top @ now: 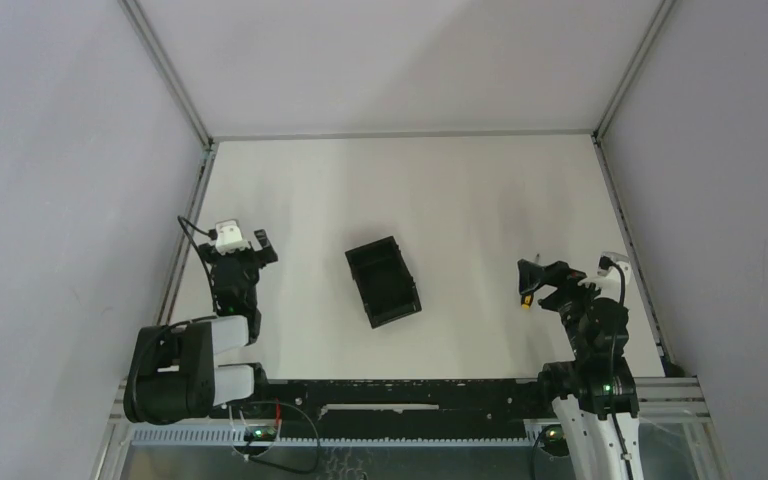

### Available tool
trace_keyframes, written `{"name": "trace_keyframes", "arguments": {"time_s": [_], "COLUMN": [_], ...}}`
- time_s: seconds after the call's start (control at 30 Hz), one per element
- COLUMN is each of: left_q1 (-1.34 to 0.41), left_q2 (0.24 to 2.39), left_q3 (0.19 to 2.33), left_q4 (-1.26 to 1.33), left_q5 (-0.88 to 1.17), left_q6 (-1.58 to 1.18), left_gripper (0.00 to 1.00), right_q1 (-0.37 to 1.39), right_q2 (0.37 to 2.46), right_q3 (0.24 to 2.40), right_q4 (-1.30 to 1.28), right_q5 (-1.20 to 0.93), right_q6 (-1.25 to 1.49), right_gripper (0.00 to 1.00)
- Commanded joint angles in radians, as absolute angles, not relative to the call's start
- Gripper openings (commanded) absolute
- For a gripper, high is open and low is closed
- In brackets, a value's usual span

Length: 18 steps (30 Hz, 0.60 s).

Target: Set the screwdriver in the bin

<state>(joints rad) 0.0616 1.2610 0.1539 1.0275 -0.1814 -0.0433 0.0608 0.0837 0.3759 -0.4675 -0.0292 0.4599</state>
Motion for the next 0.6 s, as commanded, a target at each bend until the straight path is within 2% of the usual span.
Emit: {"name": "trace_keyframes", "arguments": {"time_s": [0.0,0.1,0.27,0.37,0.57], "left_q1": [0.057,0.057,0.057,0.058,0.057], "left_q2": [1.259,1.259,1.259,1.259,1.259], "left_q3": [0.193,0.193,0.193,0.193,0.193], "left_q4": [1.06,1.06,1.06,1.06,1.06], "left_q5": [-0.189,-0.189,-0.189,-0.189,-0.188], "left_q6": [-0.028,-0.026,-0.027,-0.027,-0.027], "left_gripper": [1.0,1.0,1.0,1.0,1.0], "right_q1": [0.064,0.064,0.064,0.064,0.06], "right_q2": [0.084,0.091,0.147,0.314,0.831], "right_q3": [0.395,0.421,0.547,0.72,1.232], "right_q4": [-0.437,-0.424,-0.354,-0.399,-0.801], "right_q5": [0.044,0.074,-0.039,-0.031,0.123], "right_q6": [0.512,0.525,0.407,0.354,0.268], "right_gripper": [1.0,1.0,1.0,0.98,0.98]}}
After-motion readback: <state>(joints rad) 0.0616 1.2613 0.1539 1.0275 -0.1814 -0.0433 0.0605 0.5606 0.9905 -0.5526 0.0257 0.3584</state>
